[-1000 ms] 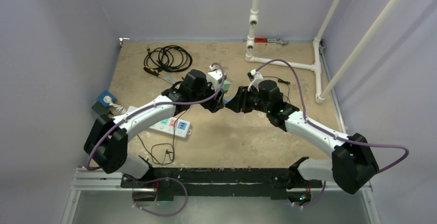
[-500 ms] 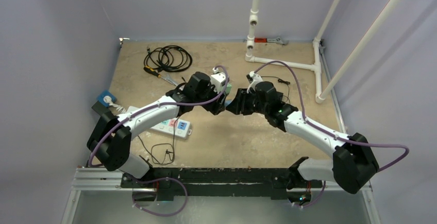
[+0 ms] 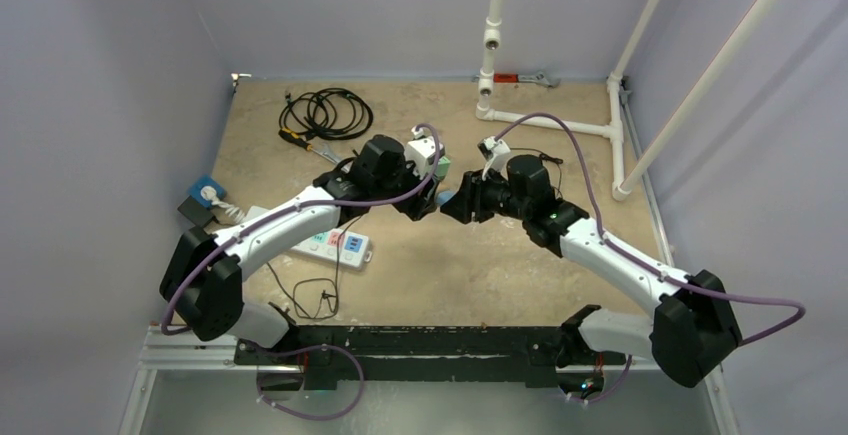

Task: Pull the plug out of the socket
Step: Remove the plug from the socket.

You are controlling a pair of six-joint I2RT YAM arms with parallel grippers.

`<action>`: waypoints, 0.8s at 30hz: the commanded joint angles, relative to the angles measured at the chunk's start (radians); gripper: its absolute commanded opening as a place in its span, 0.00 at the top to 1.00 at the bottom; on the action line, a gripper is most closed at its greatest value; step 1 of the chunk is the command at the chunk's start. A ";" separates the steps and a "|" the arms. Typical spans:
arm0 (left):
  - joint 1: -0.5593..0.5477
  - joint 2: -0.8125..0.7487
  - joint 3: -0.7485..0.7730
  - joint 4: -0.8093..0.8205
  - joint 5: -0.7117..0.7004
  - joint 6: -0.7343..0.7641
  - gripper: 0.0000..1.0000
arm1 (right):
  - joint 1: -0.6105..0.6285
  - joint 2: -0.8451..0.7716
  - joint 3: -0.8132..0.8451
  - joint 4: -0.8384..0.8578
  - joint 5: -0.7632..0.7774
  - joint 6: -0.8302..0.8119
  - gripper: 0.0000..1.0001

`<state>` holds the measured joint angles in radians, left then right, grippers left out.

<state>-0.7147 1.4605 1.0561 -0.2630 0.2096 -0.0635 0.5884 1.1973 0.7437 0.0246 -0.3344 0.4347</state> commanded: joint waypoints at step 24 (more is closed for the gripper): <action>-0.092 -0.010 -0.002 -0.022 -0.162 -0.038 1.00 | 0.001 0.081 0.103 0.065 0.069 0.218 1.00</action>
<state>-0.7570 1.4467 1.0554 -0.3058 0.0643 -0.0761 0.5892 1.2671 0.7712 0.0143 -0.3382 0.5522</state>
